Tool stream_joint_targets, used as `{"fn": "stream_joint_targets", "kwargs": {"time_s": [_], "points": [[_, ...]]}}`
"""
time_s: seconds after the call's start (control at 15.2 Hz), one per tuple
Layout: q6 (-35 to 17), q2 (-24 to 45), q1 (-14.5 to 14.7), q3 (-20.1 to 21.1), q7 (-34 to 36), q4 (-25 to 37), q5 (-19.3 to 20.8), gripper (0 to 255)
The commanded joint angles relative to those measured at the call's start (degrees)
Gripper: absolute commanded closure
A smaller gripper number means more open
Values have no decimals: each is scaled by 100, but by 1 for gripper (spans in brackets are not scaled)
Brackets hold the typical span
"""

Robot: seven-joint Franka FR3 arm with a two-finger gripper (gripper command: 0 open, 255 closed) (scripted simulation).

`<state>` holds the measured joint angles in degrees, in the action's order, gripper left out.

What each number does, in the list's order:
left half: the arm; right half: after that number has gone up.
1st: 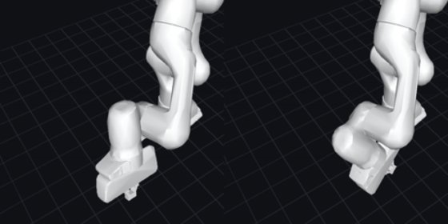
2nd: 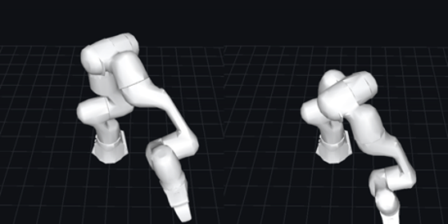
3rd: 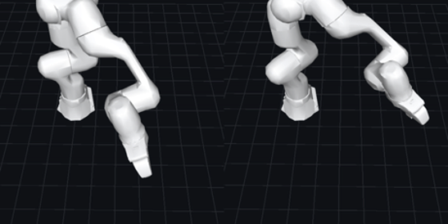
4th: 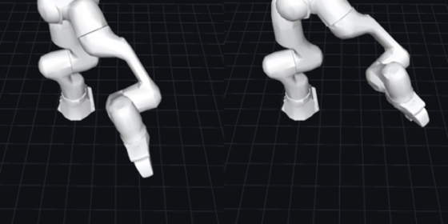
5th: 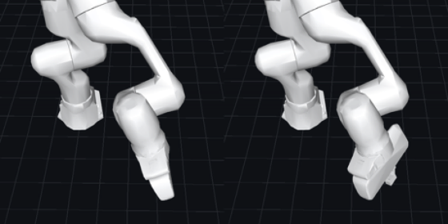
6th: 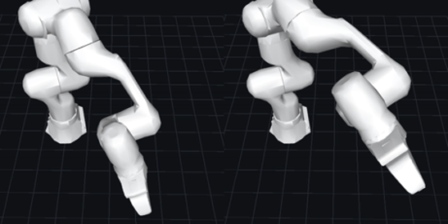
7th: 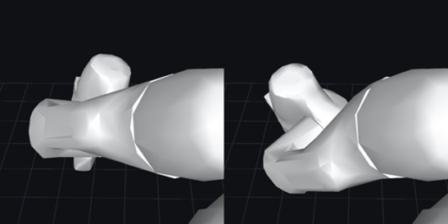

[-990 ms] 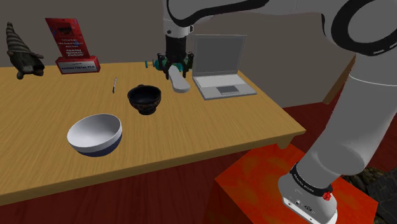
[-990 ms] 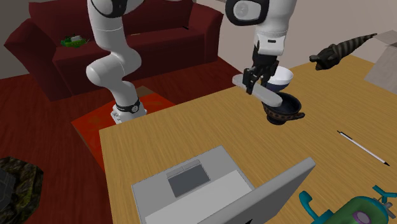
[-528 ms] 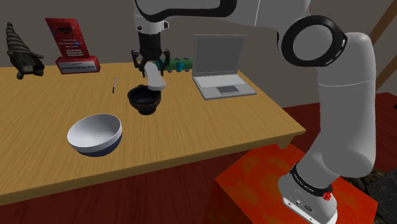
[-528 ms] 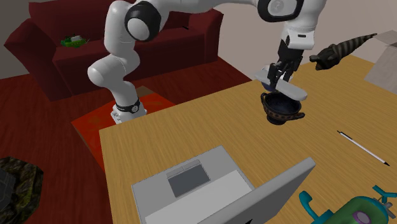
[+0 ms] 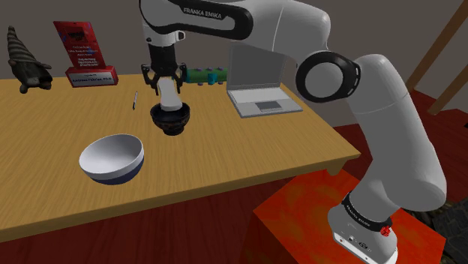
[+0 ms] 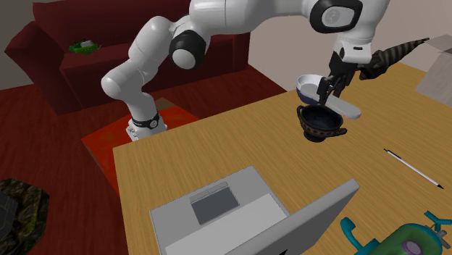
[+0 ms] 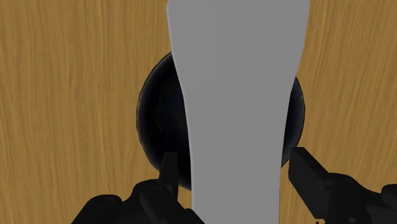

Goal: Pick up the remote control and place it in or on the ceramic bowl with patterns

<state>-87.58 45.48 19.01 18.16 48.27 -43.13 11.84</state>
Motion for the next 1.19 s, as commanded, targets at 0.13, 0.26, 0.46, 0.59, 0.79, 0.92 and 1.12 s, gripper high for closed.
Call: {"fn": "stream_joint_targets", "kwargs": {"time_s": [0.13,0.26,0.46,0.59,0.79,0.92,1.12], "points": [[-503,-253,-141,33,43,-764,-36,255],[-701,-311,-184,40,57,-1026,-43,255],[-973,-367,-236,44,75,-1361,-48,255],[-1133,-387,-262,45,85,-1544,-48,255],[-1133,-387,-262,45,85,-1544,-49,255],[-1133,-387,-262,45,85,-1544,-49,255],[-1130,-384,-262,44,84,-1538,-48,0]]}}
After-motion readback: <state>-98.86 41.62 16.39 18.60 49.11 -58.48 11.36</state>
